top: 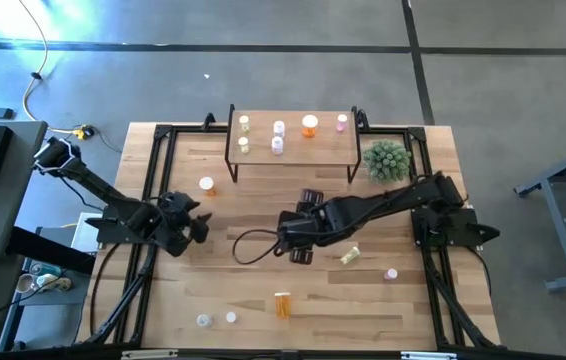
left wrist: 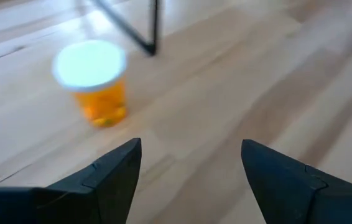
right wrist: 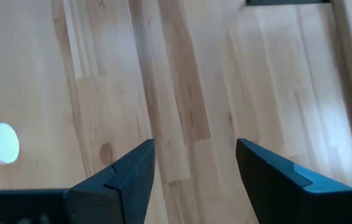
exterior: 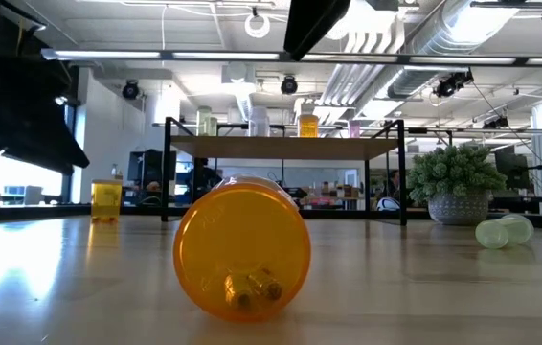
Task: Pick and place medicine bottles onto shelf by color
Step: Put the top orange pill bottle aligned with the other orange pill bottle on the shelf
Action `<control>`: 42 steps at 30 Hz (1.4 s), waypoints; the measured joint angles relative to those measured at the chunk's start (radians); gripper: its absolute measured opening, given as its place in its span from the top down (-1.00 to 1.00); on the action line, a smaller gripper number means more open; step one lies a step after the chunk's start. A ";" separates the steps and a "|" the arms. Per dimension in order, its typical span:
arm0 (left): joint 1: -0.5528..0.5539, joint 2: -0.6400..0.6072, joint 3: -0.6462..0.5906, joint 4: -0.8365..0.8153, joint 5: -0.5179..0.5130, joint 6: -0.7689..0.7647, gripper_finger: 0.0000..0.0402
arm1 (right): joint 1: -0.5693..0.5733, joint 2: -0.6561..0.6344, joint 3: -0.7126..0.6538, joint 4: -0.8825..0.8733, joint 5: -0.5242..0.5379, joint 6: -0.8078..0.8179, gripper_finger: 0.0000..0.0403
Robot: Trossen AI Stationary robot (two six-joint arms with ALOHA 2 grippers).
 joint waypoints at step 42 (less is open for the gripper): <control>0.253 0.000 0.000 -0.074 -0.034 0.014 -0.33 | -0.176 -0.017 0.000 0.034 -0.001 -0.071 -0.07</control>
